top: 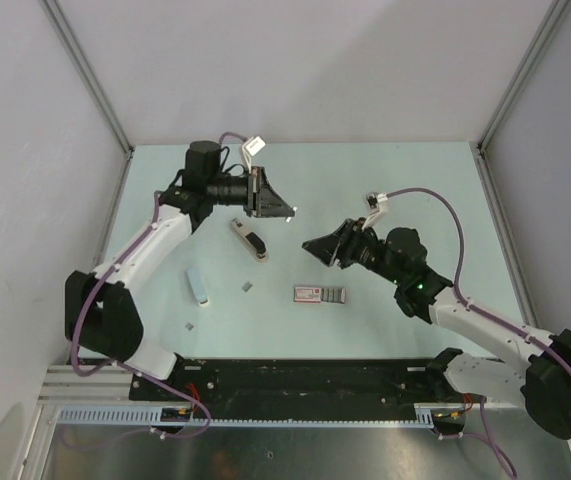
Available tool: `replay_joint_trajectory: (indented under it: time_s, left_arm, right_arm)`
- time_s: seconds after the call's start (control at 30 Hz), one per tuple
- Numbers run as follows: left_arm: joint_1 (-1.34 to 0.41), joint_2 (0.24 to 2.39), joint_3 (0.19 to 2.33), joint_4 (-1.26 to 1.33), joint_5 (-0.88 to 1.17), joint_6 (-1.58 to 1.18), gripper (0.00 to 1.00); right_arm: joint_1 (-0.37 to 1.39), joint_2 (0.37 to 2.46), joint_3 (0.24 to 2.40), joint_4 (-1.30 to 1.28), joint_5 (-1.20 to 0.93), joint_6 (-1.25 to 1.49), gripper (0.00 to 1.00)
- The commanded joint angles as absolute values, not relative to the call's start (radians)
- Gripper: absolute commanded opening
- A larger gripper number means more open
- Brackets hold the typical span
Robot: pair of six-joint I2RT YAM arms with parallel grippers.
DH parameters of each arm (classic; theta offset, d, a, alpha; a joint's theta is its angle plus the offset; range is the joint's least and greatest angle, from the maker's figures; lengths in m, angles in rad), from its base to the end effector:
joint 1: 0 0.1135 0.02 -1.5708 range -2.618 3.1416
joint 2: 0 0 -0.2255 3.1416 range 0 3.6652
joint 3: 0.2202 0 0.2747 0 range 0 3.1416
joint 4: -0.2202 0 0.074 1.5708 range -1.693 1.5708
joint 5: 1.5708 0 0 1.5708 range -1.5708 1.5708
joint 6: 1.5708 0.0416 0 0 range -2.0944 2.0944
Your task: Unload the staples from the stapler
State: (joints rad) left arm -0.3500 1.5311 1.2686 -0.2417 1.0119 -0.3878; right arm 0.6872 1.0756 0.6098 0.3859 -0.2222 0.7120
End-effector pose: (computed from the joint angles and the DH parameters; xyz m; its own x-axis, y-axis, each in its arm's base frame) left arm 0.3351 -0.1599 0.2808 -0.7526 0.0613 -0.6557 0.6423 0.2881 -0.7103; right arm 0.2211 0.1933 0.2360 -0.5619 0.3633 -0.7431 -0.5567 0.4984 0.6646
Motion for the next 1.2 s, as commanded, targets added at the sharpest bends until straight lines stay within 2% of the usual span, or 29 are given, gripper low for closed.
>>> replay_joint_trajectory:
  time_s: [0.0,0.07,0.2,0.5,0.83,1.17]
  left_arm:
    - [-0.353,1.428,1.247,0.028,1.135,-0.661,0.2]
    - [-0.352,1.4,1.195,0.173,1.143,-0.804,0.21]
    - [-0.354,1.342,1.127,0.25,1.12,-0.886,0.21]
    - [-0.374,1.256,0.999,0.329,1.075,-0.977,0.22]
    - [-0.379,1.242,0.98,0.343,1.063,-0.995,0.22]
    - [-0.379,1.232,0.962,0.347,1.056,-1.004,0.21]
  right_arm:
    - [0.663,1.102,0.614,0.717,-0.407,0.861,0.59]
    - [0.659,1.127,0.618,0.802,-0.42,0.909,0.59]
    - [0.663,1.17,0.635,0.927,-0.431,0.98,0.59]
    - [0.73,1.181,0.701,0.89,-0.378,0.942,0.58]
    - [0.763,1.247,0.75,0.906,-0.355,0.947,0.51]
    - [0.768,1.253,0.752,0.883,-0.324,0.927,0.49]
